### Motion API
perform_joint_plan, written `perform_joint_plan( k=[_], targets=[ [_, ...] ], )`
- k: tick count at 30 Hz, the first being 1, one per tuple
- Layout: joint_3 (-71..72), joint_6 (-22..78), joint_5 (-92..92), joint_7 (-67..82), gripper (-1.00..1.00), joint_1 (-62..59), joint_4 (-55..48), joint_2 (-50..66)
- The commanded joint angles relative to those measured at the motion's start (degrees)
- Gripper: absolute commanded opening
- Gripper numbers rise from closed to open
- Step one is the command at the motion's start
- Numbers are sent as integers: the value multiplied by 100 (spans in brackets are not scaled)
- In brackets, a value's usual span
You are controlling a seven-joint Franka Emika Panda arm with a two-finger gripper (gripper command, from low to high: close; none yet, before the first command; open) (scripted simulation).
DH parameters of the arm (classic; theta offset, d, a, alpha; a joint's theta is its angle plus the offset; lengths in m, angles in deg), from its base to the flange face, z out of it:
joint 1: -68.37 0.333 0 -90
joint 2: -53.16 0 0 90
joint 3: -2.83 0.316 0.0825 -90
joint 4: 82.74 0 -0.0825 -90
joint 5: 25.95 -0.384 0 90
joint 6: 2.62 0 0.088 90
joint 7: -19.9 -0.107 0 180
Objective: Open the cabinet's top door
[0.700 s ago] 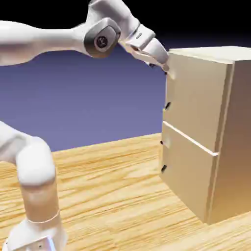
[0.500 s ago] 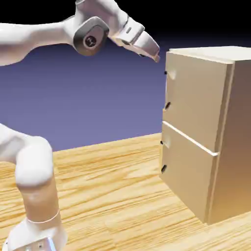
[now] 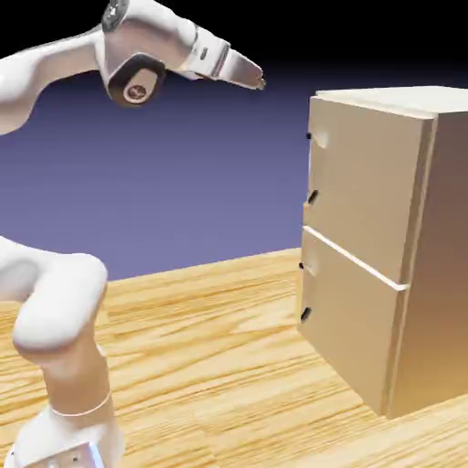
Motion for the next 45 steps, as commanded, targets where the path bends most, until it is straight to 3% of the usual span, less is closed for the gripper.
perform_joint_plan(
  k=[1, 36, 41, 42, 45],
  targets=[
    [126, -39, -250, 119, 100, -106, 10, -71],
    [4359, -1350, -8668, 4144, 100, -3664, 362, -2464],
    [4520, -1154, -8912, 4161, 100, -4603, -378, -2436],
    [4520, -1154, -8912, 4161, -100, -4603, -378, -2436],
    [4379, -715, -9037, 4353, -100, -4333, 37, -2509]
  ],
)
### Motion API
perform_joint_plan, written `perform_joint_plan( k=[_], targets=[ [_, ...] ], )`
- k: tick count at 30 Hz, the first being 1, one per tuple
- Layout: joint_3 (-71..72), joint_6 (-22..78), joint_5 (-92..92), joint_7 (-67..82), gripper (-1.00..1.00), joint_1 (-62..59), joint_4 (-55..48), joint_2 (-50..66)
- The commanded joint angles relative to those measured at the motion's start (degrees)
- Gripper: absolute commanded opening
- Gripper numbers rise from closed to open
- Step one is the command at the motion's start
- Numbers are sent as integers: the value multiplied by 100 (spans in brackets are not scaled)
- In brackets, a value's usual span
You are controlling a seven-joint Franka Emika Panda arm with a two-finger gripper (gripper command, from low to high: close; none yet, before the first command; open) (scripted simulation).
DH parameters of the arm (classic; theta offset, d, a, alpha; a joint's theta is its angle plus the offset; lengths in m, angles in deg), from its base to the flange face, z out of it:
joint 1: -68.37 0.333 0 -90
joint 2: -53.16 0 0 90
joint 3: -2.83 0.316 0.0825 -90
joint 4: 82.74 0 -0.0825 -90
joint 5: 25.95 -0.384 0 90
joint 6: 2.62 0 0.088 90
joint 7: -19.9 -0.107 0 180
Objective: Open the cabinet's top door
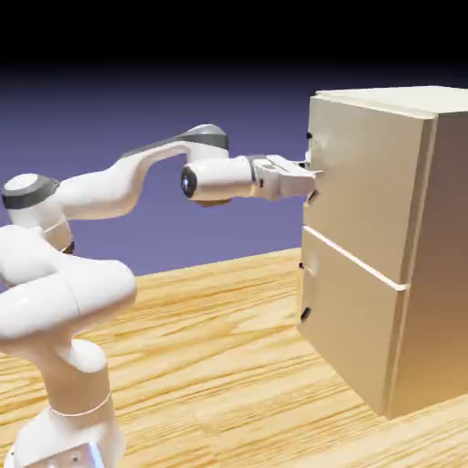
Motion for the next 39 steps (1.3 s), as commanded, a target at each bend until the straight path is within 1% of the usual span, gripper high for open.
perform_joint_plan(
  k=[1, 12, 16, 21, 30, 35, 39],
  targets=[
    [-72, 218, -46, 94, -100, 133, 207, -26],
    [-1199, 2887, 149, 1049, -100, 1305, 2350, -76],
    [-1771, 3884, 538, 1327, -100, 1415, 2904, -31],
    [-2555, 5130, 1190, 1667, -100, 1246, 3368, 104],
    [-3939, 7373, 2732, 2485, -100, 272, 3581, 862],
    [-4559, 8606, 3871, 3220, -100, -491, 3318, 1754],
    [-4842, 9347, 4785, 3876, -100, -1007, 2938, 2585]
  ],
)
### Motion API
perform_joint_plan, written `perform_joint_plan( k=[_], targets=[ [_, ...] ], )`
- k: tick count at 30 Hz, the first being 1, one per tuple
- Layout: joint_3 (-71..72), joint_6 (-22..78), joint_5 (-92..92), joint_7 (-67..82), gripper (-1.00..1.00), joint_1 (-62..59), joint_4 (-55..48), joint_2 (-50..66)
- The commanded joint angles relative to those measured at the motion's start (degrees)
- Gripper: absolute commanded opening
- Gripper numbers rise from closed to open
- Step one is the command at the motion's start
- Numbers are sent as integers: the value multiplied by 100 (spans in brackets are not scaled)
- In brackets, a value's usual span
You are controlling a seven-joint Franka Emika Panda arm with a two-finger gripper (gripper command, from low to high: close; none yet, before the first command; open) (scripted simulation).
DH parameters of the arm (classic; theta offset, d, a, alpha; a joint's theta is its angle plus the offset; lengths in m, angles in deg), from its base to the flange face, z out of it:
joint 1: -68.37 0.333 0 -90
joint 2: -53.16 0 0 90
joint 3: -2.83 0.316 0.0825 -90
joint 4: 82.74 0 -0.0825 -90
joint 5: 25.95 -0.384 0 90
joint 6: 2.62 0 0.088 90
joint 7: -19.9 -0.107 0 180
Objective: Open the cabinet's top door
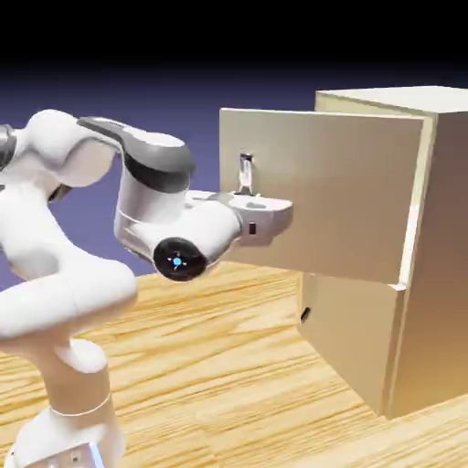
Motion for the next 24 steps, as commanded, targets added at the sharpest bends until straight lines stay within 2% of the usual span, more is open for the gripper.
perform_joint_plan(
  k=[1, 9, 24],
  targets=[
    [-44, 139, 215, 159, -100, -107, -109, 208],
    [-194, 892, 1842, 1332, -100, -698, -1145, 1869],
    [-48, 1492, 4320, 2521, -100, -921, -3774, 4984]
  ],
)
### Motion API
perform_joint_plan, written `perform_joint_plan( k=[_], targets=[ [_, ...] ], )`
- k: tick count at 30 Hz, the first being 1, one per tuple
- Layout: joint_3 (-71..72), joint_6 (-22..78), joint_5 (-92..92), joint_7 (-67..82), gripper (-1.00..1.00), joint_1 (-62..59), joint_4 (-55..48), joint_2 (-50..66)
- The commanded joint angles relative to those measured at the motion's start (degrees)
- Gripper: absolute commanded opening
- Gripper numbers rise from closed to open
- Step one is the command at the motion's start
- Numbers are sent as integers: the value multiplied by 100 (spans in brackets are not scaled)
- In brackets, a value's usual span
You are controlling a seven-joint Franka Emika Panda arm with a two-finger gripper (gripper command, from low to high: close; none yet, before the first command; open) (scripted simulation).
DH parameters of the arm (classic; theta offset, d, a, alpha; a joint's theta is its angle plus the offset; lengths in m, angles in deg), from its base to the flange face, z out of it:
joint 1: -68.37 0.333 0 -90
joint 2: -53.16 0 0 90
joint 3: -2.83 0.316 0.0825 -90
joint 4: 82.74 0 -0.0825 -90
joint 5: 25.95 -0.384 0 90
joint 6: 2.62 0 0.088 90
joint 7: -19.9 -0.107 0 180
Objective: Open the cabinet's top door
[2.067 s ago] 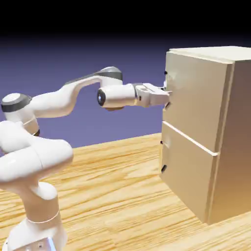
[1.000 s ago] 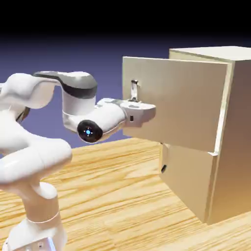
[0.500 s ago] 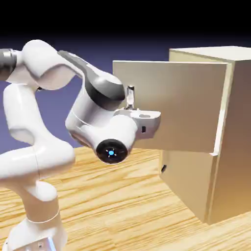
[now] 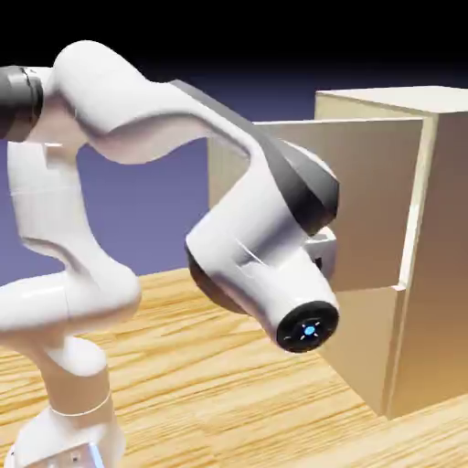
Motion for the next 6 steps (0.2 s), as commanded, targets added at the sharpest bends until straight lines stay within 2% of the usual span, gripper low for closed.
perform_joint_plan(
  k=[1, 5, 6],
  targets=[
    [21, 38, 132, 20, -100, 12, -207, 207],
    [89, 178, 510, 52, -100, 66, -834, 813],
    [89, 178, 510, 52, 100, 66, -834, 813]
  ],
)
